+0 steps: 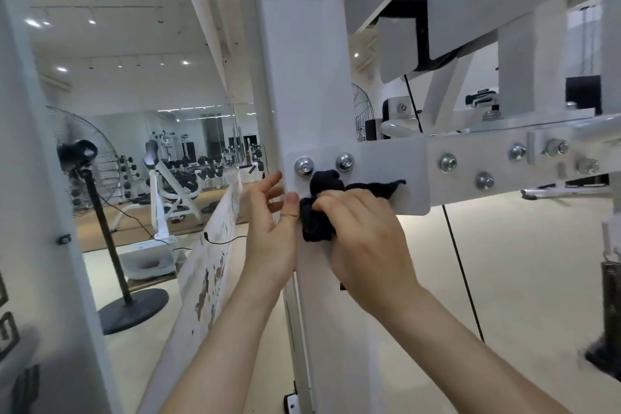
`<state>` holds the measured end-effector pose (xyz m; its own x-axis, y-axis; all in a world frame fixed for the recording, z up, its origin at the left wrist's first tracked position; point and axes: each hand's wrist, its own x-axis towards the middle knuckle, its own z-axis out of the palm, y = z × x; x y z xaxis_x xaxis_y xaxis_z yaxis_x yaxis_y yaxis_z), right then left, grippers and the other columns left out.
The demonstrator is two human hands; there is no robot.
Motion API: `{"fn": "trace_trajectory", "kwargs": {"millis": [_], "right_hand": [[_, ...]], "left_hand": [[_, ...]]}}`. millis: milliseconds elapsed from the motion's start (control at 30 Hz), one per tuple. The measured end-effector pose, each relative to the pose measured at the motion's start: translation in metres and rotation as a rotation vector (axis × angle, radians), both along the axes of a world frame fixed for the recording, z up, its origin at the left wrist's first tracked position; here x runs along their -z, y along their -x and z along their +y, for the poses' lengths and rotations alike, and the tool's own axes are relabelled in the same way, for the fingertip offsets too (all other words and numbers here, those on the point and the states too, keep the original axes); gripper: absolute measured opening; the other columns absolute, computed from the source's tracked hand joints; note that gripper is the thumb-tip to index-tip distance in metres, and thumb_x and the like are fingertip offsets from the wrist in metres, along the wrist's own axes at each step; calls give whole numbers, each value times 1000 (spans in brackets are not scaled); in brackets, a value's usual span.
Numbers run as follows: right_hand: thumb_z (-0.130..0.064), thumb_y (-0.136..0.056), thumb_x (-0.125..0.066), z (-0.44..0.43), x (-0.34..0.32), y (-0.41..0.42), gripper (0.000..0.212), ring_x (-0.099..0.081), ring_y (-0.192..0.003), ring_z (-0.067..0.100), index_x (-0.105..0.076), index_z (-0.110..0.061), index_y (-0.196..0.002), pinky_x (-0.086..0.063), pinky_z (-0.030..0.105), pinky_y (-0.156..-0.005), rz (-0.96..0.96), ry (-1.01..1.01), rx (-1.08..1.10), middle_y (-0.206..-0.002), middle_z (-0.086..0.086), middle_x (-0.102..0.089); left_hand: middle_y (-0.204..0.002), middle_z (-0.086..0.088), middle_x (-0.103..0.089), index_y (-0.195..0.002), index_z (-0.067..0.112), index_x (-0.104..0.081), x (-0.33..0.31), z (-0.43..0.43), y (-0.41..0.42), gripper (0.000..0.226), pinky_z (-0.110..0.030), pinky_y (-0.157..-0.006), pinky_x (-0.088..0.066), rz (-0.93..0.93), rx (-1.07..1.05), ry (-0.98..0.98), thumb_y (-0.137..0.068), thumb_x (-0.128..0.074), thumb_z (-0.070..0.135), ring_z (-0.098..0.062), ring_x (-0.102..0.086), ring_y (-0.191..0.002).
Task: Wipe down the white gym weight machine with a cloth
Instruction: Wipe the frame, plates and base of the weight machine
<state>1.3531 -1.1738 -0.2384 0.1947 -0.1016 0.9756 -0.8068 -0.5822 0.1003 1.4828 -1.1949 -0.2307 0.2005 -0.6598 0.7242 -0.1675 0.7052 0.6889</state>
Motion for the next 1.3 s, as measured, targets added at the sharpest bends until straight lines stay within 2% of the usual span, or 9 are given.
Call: {"fn": "trace_trajectory", "kwargs": {"millis": [167,334,467,567,634,834,968,1134,1301], "right_hand": [[-14,-80,-38,-3,-53,2,54,-53,-116,33,-52,-3,-132,-47,42,-94,-93,-55,-96,-138,13,-52],[-4,-88,-47,-11,9,-7,34,-60,-110,29,-70,-7,-113,-51,42,-83,-116,18,-2,-123,5,-67],[2,-84,-44,-3,58,10,35,-61,-98,26,-75,-7,-96,-54,40,-74,20,6,-45,-109,4,-72],[2,-91,-28,-2,15,22,46,-59,-107,32,-68,-2,-114,-51,43,-90,-80,54,-42,-123,11,-66],[1,-85,-28,-5,-22,19,53,-53,-122,33,-57,0,-130,-48,46,-93,-119,-13,167,-137,15,-56],[0,-89,-29,-2,21,29,52,-56,-125,27,-56,-2,-133,-49,39,-84,27,-51,359,-134,12,-59],[-1,-86,-32,4,17,49,50,-62,-116,25,-65,-7,-122,-42,38,-84,91,21,324,-123,6,-67],[-8,-87,-40,-16,-40,71,49,-38,-140,25,-56,-11,-133,-27,50,-109,159,87,417,-146,8,-48],[-2,-93,-37,-34,36,65,40,-45,-135,28,-59,-3,-127,-27,47,-111,242,65,348,-146,12,-47]], "left_hand": [[-120,15,-55,-129,31,-49,3,-3,3,35,-15,-87,-44,82,-13,38,-94,-53,36,15,-51,-102],[-128,10,-57,-128,30,-51,8,-6,8,31,-19,-92,-44,120,-38,65,-97,-53,32,7,-54,-109],[-127,7,-54,-127,35,-46,9,-5,10,40,-15,-92,-43,56,-74,69,-89,-48,47,9,-51,-108],[-131,5,-50,-127,38,-43,10,-5,10,41,-26,-101,-42,19,-117,82,-88,-45,51,1,-49,-116],[-134,9,-47,-127,43,-43,13,-6,11,41,-29,-105,-40,14,-128,87,-89,-43,56,0,-45,-123],[-136,48,-26,-127,67,-24,23,-2,17,37,-1,-102,-24,-21,-41,73,-94,-35,54,18,-24,-134],[-137,50,-22,-132,63,-21,30,0,14,41,6,-98,-20,-37,12,71,-96,-35,48,25,-18,-131],[-135,55,-22,-138,59,-20,38,1,11,45,6,-98,-19,-60,1,89,-101,-36,41,24,-19,-132],[-137,52,-19,-140,56,-19,40,0,13,45,6,-98,-17,-52,-16,95,-98,-33,46,24,-16,-132]]}}
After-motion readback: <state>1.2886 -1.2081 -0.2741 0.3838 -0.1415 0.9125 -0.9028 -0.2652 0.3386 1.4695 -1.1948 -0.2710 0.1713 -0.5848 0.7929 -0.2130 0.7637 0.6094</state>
